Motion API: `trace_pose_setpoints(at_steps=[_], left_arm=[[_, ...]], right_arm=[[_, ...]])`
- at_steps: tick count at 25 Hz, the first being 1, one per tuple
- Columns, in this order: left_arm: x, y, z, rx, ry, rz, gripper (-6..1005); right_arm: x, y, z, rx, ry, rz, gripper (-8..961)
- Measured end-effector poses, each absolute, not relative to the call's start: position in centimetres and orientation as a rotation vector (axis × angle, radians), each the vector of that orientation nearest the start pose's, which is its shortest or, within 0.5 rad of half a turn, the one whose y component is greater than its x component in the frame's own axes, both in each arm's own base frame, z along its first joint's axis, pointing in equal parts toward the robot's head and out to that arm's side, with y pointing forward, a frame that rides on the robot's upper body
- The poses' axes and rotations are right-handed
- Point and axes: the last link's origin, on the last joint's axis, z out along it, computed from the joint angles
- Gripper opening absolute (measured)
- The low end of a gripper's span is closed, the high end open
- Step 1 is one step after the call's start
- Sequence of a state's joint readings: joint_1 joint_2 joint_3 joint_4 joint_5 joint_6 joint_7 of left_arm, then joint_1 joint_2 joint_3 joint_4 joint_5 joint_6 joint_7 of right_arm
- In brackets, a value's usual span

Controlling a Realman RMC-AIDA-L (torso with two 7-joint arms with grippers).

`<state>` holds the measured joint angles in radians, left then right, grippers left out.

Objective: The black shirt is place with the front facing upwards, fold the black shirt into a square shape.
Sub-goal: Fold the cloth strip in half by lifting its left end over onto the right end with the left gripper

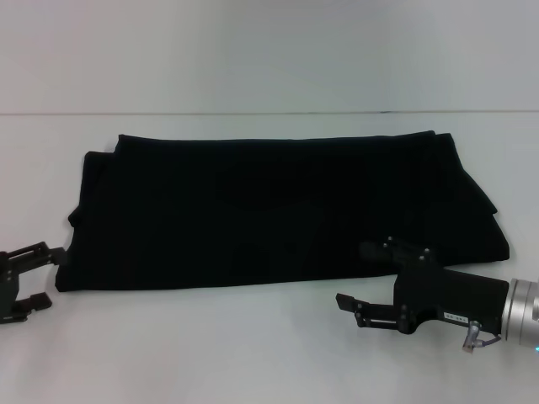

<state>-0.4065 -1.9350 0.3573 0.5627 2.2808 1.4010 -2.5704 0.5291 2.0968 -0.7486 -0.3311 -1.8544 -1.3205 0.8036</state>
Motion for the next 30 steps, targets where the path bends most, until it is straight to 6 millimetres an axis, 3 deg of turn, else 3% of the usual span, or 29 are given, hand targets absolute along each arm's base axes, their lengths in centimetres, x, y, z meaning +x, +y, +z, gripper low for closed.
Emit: trace_pose_setpoints(at_steps=[9, 23, 30], left_arm=[[-37.9, 30.9, 5.2, 1.858, 2.767, 0.872, 814], [-36.7, 32.9, 4.5, 1.924, 2.75, 0.847, 776], [-36.3, 33.1, 4.2, 2.044, 2.688, 0.825, 757]], right_arm=[[28.3, 31.4, -6.5, -2.649, 0.285, 0.61, 920], [28.1, 31.5, -6.4, -2.648, 0.287, 0.622, 920], [28.0, 31.6, -6.3, -2.643, 0.288, 0.629, 920]])
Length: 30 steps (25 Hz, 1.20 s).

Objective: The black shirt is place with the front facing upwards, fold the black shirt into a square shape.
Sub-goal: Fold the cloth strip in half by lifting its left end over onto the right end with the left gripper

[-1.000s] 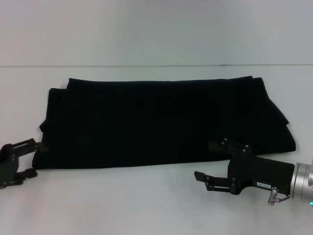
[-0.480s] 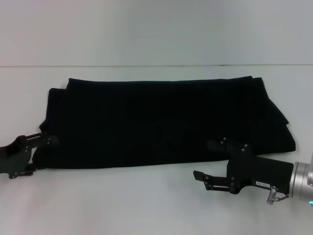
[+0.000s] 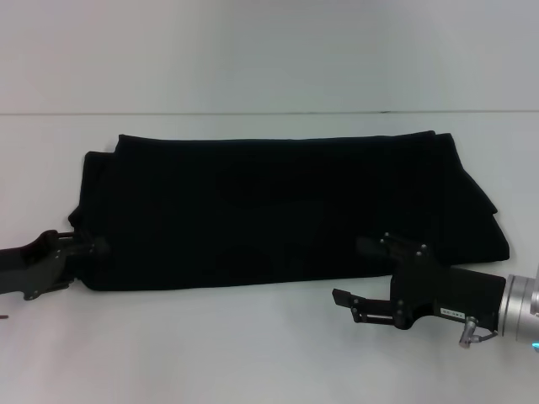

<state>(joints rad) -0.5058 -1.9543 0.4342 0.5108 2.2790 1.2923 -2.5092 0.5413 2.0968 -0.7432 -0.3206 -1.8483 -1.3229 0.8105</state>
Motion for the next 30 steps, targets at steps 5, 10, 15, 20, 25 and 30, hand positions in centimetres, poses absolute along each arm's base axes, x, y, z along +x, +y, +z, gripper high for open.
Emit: trace_pose_setpoints(at_steps=[5, 10, 15, 20, 25, 30], left_arm=[[-36.3, 33.2, 4.1, 2.042, 2.691, 0.812, 524], [-36.4, 33.2, 4.1, 2.042, 2.698, 0.808, 355], [-36.5, 33.2, 4.2, 2.065, 2.692, 0.807, 226], [-36.6, 33.1, 4.3, 2.07, 2.698, 0.809, 107], [-37.2, 33.0, 4.9, 2.074, 2.726, 0.82, 44], [-38.4, 32.8, 7.5, 2.111, 2.781, 0.868, 26]], right_arm=[[27.9, 31.6, -6.4, -2.649, 0.285, 0.628, 920], [27.9, 31.6, -6.4, -2.649, 0.285, 0.627, 920], [27.9, 31.6, -6.4, -2.653, 0.285, 0.624, 920], [27.9, 31.6, -6.4, -2.656, 0.285, 0.626, 920], [27.9, 31.7, -6.4, -2.647, 0.297, 0.635, 920], [27.8, 31.8, -6.3, -2.643, 0.308, 0.642, 920]])
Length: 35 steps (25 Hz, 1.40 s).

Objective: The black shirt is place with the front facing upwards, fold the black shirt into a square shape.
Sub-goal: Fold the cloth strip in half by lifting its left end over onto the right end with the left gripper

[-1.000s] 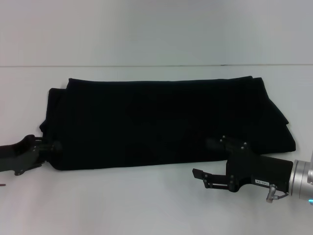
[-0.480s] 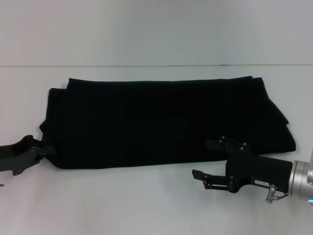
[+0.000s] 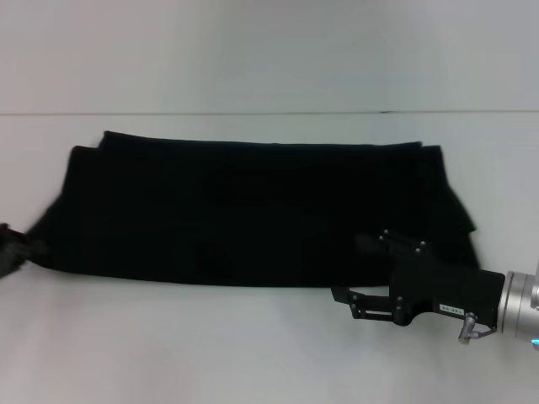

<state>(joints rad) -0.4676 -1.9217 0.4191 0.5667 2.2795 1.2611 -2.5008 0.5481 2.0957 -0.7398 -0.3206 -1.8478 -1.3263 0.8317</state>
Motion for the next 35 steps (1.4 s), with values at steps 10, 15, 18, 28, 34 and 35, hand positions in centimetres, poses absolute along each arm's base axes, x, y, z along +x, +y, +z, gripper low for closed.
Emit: trace_pose_setpoints(at_steps=[10, 15, 18, 28, 34, 35], left_arm=[[-41.5, 31.4, 13.8, 2.072, 2.943, 1.037, 26], [-41.1, 31.6, 14.1, 2.082, 2.916, 1.04, 25], [-39.1, 32.8, 13.8, 2.104, 2.791, 1.084, 25], [-24.7, 41.0, 10.1, 2.288, 2.103, 1.193, 25], [-16.1, 42.5, 2.0, 2.417, 1.843, 0.92, 26], [-15.2, 42.1, 0.1, 2.431, 1.821, 0.865, 26]], right_arm=[[28.3, 31.8, -5.7, -2.608, 0.36, 0.654, 920], [28.8, 31.5, -5.5, -2.59, 0.401, 0.657, 920], [29.2, 31.3, -5.3, -2.582, 0.414, 0.654, 920], [30.2, 30.6, -5.0, -2.549, 0.461, 0.652, 919], [30.4, 30.3, -4.9, -2.535, 0.48, 0.672, 919], [30.4, 30.2, -4.9, -2.533, 0.485, 0.674, 919]])
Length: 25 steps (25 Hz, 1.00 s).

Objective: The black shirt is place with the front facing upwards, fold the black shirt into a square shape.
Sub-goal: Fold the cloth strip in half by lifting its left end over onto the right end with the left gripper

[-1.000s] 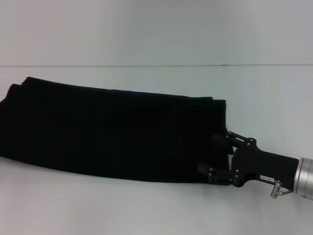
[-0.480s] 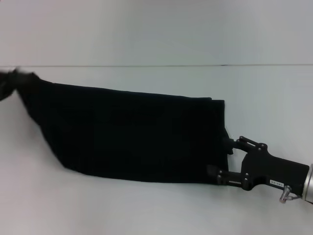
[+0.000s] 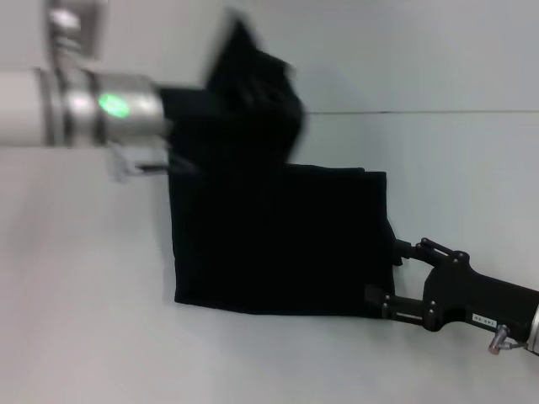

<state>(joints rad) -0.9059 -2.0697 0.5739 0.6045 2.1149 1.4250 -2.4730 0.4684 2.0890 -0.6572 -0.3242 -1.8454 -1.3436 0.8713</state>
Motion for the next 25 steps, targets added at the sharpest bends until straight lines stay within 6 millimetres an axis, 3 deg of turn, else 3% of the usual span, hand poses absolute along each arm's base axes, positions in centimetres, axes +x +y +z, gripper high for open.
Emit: trace_pose_setpoints(at_steps=[3, 7, 10, 15, 25], left_arm=[[-14.2, 40.6, -4.1, -2.469, -1.821, -0.761, 27], [-16.0, 37.6, -9.2, -2.474, -1.958, -0.684, 27], [-17.5, 35.7, -11.1, -2.44, -2.049, -0.699, 27], [-18.4, 35.3, -10.5, -2.413, -2.059, -0.775, 27], [-17.6, 34.9, -9.4, -2.51, -2.021, -0.824, 28]], right_arm=[[30.5, 30.0, -5.0, -2.531, 0.493, 0.677, 919], [30.8, 29.8, -5.0, -2.522, 0.506, 0.678, 919], [30.9, 29.9, -4.9, -2.507, 0.516, 0.675, 919], [30.5, 31.3, -5.3, -2.465, 0.546, 0.654, 919], [28.6, 35.3, -7.0, -2.438, 0.569, 0.543, 919]])
